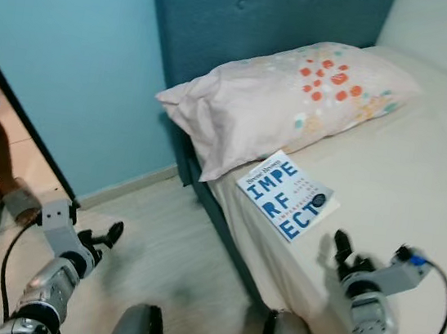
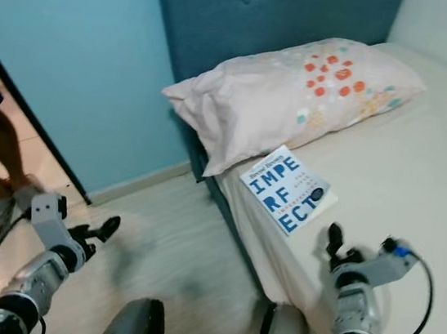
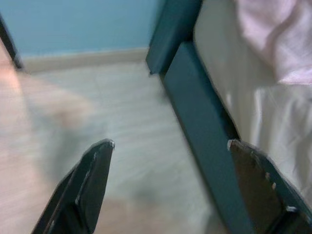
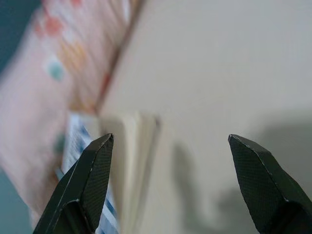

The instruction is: Clean up the room

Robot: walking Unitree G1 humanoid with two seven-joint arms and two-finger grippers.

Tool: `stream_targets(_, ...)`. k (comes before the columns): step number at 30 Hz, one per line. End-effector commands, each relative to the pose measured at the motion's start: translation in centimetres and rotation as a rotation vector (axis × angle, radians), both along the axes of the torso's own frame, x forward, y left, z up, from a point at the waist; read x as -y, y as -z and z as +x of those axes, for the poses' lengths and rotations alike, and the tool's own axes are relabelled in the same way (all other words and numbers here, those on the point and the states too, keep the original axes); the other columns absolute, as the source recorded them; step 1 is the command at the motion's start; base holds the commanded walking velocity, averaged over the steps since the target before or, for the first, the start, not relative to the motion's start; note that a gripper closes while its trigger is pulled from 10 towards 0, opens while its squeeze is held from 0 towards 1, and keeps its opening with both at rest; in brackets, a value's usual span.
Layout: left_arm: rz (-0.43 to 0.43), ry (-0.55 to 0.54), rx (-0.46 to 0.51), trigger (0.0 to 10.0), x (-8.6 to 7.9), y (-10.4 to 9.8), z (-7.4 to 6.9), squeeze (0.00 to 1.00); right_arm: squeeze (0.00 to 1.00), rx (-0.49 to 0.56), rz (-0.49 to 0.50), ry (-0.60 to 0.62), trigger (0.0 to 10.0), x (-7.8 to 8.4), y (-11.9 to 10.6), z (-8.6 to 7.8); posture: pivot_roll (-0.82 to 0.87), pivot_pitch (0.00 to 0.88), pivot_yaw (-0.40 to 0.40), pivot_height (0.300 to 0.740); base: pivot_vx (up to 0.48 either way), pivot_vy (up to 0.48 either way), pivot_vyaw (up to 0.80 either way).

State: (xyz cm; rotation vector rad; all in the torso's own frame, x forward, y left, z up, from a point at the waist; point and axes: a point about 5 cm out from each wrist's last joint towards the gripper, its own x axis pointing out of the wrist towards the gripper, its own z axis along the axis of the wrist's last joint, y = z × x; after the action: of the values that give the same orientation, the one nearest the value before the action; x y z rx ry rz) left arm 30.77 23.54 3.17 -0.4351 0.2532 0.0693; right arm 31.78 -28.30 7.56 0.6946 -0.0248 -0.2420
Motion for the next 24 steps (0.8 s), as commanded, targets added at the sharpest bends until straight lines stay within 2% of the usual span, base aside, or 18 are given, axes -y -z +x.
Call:
stream_targets(1,0.01,-0.046,-0.06,10.0,-1.2,0.6,-0.6,0.0,0.0,0.036,0.005,-0.036,10.0,-0.9,-0.6,0.6,-0.08,0.074,0.072,0.616,0.0,0.0,0.0)
stream_targets(3,0.015,-0.065,-0.087,10.0,-1.3,0.7,-0.6,0.0,0.0,0.064,-0.01,-0.07,10.0,-1.5,-1.4,1.3,-0.08,0.072,0.069,0.621,0.0,0.0,0.0)
stream_targets(6,0.008,-0.095,-0.147,10.0,-1.1,1.6,-1.3,0.0,0.0,0.084,-0.044,-0.173,10.0,-3.8,-1.9,2.3,-0.08,0.067,0.057,0.636,0.0,0.0,0.0)
stream_targets(7,0.013,-0.09,-0.168,10.0,-0.9,2.1,-1.5,0.0,0.0,0.072,-0.061,-0.212,10.0,-4.7,-1.6,2.4,-0.08,0.073,0.051,0.641,-0.48,0.0,0.0)
stream_targets(11,0.024,-0.082,-0.194,10.0,-0.6,2.6,-1.9,0.0,0.0,0.049,-0.071,-0.257,10.0,-5.8,-1.1,2.3,-0.07,0.071,0.045,0.651,-0.48,0.0,0.0)
stream_targets(12,0.019,-0.091,-0.207,10.0,-0.5,3.1,-2.3,0.0,0.0,0.013,-0.076,-0.296,10.0,-6.8,-0.1,2.1,-0.07,0.075,0.043,0.661,0.0,0.0,0.0)
stream_targets(14,0.019,-0.091,-0.207,10.0,-0.5,3.1,-2.3,0.0,0.0,0.013,-0.076,-0.296,10.0,-6.8,-0.1,2.1,-0.07,0.075,0.043,0.661,0.0,0.0,0.0)
stream_targets(16,0.013,-0.101,-0.225,10.0,-0.5,3.6,-3.0,0.0,0.0,-0.042,-0.088,-0.337,10.0,-7.8,1.2,1.6,-0.07,0.073,0.043,0.671,0.0,0.0,0.0)
stream_targets(20,0.015,-0.101,-0.242,10.0,-0.5,4.0,-3.4,0.0,0.0,-0.073,-0.095,-0.354,10.0,-8.2,1.9,1.3,-0.07,0.073,0.043,0.675,0.0,0.0,0.0)
stream_targets(21,0.019,-0.103,-0.268,10.0,-0.5,4.5,-3.9,0.0,0.0,-0.112,-0.1,-0.363,10.0,-8.4,2.7,0.8,-0.07,0.074,0.045,0.68,0.0,0.0,0.0)
stream_targets(24,0.043,-0.118,-0.395,10.0,-0.8,6.5,-6.3,0.0,0.0,-0.328,-0.127,-0.374,10.0,-8.6,6.8,-2.0,-0.08,0.071,0.05,0.695,0.0,0.0,0.0)
